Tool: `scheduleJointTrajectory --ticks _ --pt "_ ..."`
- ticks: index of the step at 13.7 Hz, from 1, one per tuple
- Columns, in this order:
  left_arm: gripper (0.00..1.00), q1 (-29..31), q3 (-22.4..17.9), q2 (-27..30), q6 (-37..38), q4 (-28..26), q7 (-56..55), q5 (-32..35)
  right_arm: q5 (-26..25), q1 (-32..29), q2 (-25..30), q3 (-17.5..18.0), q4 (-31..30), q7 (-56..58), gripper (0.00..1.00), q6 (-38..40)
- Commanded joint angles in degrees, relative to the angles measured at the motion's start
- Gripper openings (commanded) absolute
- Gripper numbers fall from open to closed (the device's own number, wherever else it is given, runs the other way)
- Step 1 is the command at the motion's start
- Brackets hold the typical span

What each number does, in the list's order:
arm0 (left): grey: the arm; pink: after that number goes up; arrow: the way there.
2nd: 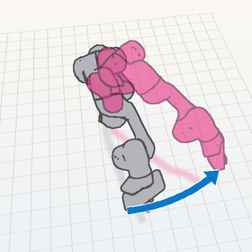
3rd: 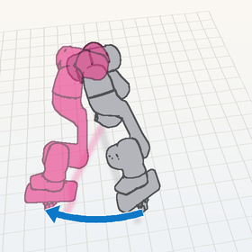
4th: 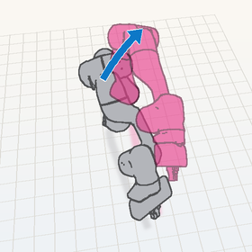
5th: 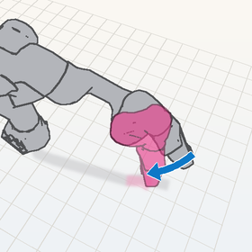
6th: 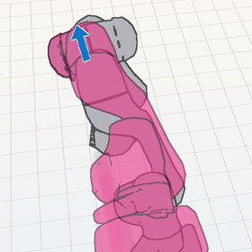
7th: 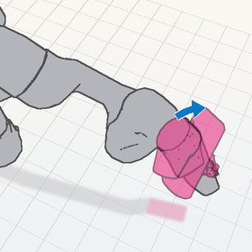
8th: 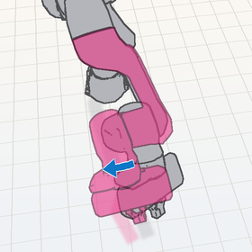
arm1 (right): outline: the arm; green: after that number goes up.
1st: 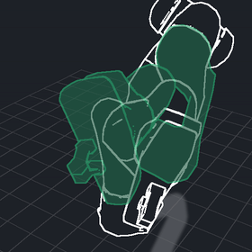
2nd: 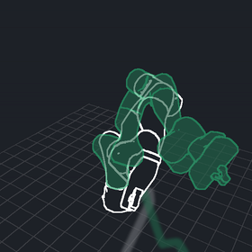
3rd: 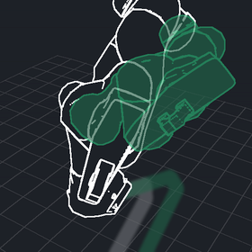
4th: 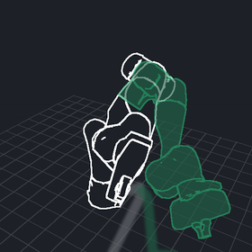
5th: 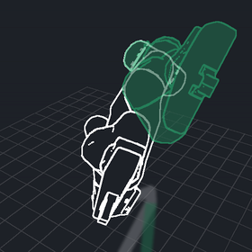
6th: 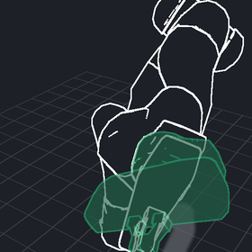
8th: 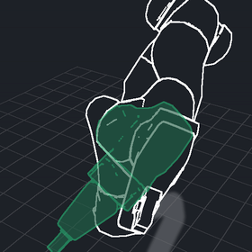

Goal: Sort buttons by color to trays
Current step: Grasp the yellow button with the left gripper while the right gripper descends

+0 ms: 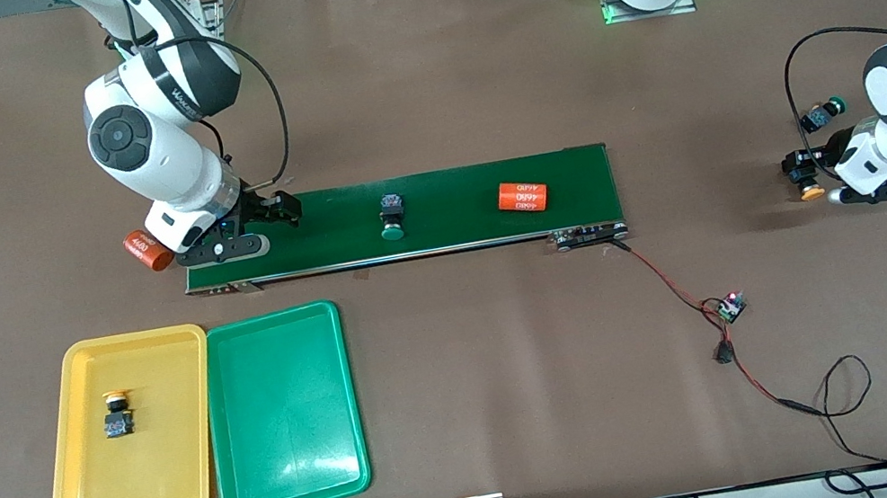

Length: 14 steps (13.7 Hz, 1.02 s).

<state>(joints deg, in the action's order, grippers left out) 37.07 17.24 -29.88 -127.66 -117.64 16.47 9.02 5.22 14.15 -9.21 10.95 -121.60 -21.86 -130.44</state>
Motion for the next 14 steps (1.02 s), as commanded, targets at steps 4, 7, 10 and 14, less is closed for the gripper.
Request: scheduleJointTrajectory --ticks 4,7,10,14 --pt "0.00 -5.15 0.51 7.80 3.37 -0.66 6.18 0.82 -1.17 0.88 -2.12 2.32 2.06 -3.36 1.00 0.19" --pt "0.00 -9.90 0.69 11.59 3.91 -0.58 8.58 0.82 -2.14 2.54 -3.88 2.32 3.21 -3.45 1.00 0.36" --pt "0.00 -13.51 2.44 13.88 5.75 0.04 8.76 0.82 -2.75 3.42 -5.37 2.32 4.34 -5.73 1.00 0.19" --pt "0.00 -13.69 5.52 14.50 7.24 -0.05 9.29 0.56 -5.65 5.27 -8.18 2.32 6.63 -8.11 1.00 0.19"
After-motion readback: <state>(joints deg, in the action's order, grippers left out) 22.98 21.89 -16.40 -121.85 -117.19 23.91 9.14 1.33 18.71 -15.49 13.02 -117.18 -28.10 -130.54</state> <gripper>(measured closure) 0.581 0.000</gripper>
